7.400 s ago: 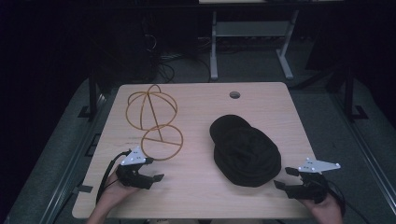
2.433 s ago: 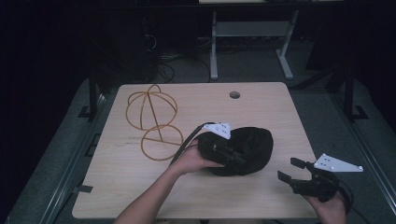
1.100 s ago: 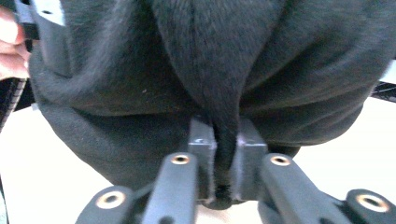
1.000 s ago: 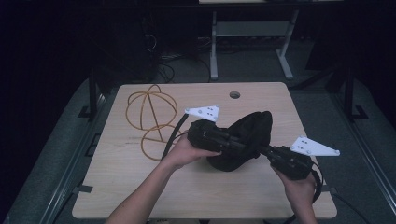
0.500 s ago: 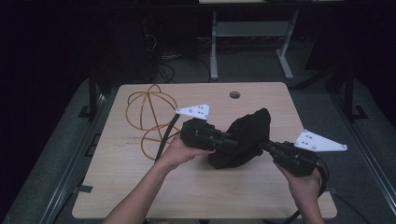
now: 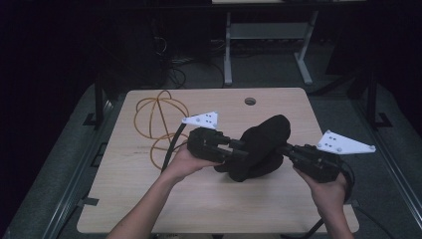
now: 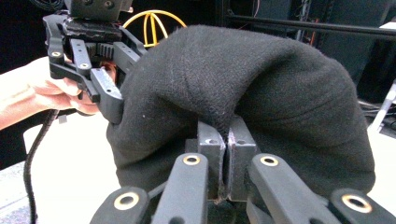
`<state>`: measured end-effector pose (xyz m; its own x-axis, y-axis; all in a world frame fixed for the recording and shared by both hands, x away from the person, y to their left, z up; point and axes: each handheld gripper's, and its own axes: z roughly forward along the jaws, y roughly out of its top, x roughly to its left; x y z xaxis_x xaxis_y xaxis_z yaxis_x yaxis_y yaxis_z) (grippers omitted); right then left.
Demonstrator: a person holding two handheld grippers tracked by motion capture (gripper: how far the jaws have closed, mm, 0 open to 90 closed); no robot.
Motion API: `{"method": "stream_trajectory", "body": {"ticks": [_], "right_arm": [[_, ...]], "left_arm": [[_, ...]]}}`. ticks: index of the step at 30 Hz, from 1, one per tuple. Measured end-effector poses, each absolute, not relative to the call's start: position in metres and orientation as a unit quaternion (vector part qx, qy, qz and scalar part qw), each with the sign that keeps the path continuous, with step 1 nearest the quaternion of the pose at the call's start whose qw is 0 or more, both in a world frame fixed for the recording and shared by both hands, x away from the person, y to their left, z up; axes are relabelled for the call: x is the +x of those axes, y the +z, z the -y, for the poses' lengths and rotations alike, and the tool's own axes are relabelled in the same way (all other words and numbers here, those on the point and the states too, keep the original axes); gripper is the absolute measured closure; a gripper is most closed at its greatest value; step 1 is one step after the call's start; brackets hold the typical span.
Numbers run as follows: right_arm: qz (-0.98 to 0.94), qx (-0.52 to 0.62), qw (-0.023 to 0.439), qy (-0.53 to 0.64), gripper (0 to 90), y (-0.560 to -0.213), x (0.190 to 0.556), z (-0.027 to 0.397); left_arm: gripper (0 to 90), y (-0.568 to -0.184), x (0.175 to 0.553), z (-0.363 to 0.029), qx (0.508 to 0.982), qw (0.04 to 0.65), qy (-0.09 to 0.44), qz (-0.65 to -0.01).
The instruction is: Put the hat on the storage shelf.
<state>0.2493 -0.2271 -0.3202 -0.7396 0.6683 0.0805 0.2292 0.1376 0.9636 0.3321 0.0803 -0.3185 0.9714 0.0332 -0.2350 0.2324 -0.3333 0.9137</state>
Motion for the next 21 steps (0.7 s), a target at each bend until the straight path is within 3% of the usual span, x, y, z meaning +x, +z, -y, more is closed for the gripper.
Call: {"method": "stream_trajectory", "body": {"ticks": [21], "right_arm": [[-0.736, 0.318, 0.163, 0.575, 87.6, -0.285, 0.268, 0.234]], "left_arm": [[46.3, -0.334, 0.305, -0.141, 0.847, 0.521, 0.001, -0.11]]}}
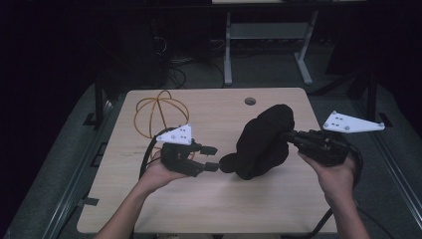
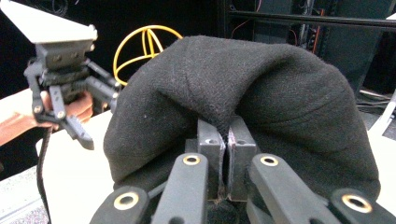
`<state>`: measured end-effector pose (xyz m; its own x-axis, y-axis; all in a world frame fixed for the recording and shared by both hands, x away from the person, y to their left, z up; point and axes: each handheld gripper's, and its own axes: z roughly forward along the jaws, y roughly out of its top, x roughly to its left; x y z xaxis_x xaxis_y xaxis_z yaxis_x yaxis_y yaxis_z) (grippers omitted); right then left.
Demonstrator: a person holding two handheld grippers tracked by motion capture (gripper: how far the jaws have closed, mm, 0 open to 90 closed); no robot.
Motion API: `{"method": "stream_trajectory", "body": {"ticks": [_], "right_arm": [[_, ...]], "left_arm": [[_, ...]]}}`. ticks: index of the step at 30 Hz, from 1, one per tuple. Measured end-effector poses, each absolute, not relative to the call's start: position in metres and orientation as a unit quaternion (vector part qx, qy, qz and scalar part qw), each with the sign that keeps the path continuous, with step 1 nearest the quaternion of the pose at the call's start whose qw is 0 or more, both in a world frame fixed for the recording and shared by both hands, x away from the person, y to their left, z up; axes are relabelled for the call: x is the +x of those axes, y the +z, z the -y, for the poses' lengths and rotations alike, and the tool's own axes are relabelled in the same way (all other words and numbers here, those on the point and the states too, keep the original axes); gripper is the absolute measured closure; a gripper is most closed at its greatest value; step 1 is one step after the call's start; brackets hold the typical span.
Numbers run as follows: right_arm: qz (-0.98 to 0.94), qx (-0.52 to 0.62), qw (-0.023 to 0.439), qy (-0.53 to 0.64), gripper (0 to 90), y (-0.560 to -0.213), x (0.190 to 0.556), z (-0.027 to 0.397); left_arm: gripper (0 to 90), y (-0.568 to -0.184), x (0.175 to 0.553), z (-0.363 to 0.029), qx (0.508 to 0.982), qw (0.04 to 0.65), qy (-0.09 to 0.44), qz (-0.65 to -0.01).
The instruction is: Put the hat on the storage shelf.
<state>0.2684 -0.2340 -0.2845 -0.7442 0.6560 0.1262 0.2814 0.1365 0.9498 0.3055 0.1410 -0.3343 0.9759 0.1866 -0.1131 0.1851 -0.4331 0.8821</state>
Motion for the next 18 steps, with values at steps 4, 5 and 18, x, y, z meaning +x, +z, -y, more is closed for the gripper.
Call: {"method": "stream_trajectory", "body": {"ticks": [4, 5, 18], "right_arm": [[-0.738, 0.319, 0.159, 0.573, 87.6, -0.275, 0.275, 0.231], [-0.739, 0.318, 0.159, 0.572, 87.6, -0.273, 0.276, 0.23], [-0.747, 0.304, 0.16, 0.569, 87.5, -0.243, 0.296, 0.21]], "left_arm": [[45.0, -0.345, 0.299, -0.151, 0.857, 0.503, 0.014, -0.116], [44.8, -0.348, 0.298, -0.153, 0.858, 0.499, 0.016, -0.117], [41.5, -0.381, 0.286, -0.173, 0.871, 0.472, 0.039, -0.13]]}}
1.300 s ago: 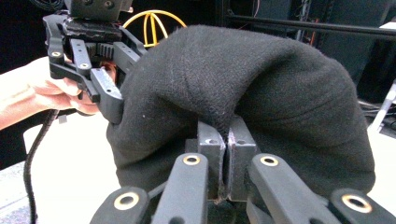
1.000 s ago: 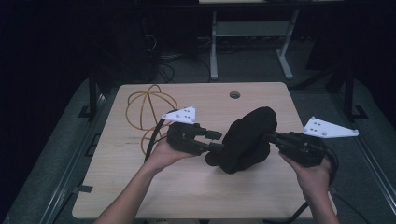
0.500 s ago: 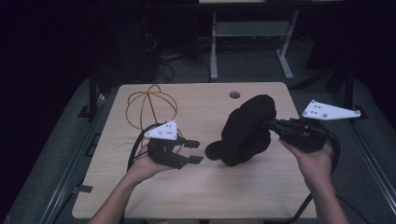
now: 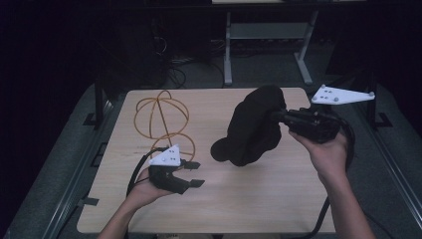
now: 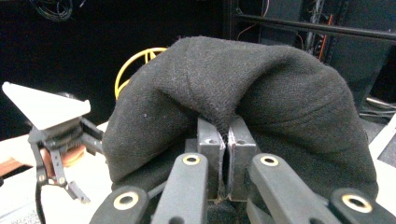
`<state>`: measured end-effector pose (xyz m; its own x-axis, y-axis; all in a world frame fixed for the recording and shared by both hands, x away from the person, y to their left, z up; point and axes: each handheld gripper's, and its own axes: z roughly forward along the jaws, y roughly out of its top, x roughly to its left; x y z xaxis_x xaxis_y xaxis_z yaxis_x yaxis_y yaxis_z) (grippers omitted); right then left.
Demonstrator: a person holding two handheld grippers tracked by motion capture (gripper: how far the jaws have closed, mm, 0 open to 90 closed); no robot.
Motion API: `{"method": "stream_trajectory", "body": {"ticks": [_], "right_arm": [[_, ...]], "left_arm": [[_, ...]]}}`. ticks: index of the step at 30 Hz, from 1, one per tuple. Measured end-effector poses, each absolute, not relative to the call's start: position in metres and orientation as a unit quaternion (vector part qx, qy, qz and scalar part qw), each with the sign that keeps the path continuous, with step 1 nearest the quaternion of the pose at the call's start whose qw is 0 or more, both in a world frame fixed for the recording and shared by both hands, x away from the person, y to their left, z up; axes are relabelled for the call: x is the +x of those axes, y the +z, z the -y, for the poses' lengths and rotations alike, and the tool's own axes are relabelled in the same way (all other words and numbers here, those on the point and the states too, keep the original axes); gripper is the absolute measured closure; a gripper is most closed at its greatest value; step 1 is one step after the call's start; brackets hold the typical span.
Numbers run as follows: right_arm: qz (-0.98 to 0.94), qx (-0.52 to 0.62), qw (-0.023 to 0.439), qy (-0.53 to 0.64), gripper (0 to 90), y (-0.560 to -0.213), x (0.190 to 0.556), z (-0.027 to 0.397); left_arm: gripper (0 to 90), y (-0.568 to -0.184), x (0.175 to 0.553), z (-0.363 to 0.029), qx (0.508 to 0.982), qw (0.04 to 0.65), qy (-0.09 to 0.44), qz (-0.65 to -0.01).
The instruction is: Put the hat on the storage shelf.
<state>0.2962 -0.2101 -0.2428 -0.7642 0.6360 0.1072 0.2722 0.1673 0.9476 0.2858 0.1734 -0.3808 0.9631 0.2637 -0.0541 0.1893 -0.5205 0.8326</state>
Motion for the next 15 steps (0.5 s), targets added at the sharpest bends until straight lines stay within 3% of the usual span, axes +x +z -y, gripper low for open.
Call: {"method": "stream_trajectory", "body": {"ticks": [15], "right_arm": [[-0.754, 0.276, 0.159, 0.574, 87.5, -0.208, 0.316, 0.177]], "left_arm": [[37.1, -0.409, 0.277, -0.177, 0.878, 0.458, 0.055, -0.13]]}}
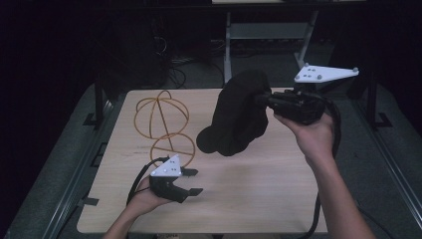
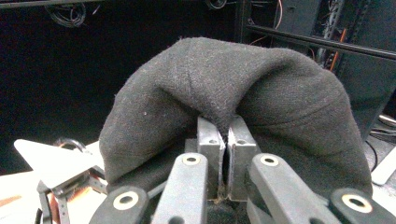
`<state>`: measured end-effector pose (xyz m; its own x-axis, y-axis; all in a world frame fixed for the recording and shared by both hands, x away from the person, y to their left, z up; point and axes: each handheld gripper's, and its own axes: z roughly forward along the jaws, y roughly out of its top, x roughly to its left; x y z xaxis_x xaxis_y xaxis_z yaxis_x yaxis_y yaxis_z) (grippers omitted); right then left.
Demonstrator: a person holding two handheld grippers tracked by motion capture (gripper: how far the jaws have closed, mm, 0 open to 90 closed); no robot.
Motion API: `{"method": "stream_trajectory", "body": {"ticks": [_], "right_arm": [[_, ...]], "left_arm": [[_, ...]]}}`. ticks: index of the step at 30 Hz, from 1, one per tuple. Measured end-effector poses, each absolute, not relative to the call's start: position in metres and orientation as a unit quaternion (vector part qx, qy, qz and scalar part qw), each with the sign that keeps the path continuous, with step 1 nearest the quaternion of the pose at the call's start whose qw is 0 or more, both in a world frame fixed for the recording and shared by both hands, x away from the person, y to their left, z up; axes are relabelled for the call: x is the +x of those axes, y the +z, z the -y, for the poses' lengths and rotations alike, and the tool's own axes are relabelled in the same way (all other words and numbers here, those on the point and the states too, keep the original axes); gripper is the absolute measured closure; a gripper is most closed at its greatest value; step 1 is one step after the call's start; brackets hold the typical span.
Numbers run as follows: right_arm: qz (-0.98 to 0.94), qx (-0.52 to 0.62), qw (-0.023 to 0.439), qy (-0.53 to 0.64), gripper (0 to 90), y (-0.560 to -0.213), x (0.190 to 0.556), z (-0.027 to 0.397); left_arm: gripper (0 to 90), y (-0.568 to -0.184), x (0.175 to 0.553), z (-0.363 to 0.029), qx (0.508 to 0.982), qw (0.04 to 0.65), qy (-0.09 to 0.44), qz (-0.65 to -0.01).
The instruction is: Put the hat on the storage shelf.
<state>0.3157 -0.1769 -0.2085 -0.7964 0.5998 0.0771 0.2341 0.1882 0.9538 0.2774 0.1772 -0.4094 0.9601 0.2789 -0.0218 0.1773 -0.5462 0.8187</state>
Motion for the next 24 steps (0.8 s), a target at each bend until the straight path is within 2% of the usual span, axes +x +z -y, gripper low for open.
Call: {"method": "stream_trajectory", "body": {"ticks": [24], "right_arm": [[-0.779, 0.221, 0.136, 0.571, 87.5, -0.175, 0.352, 0.099]], "left_arm": [[34.7, -0.422, 0.269, -0.167, 0.89, 0.438, 0.075, -0.103]]}}
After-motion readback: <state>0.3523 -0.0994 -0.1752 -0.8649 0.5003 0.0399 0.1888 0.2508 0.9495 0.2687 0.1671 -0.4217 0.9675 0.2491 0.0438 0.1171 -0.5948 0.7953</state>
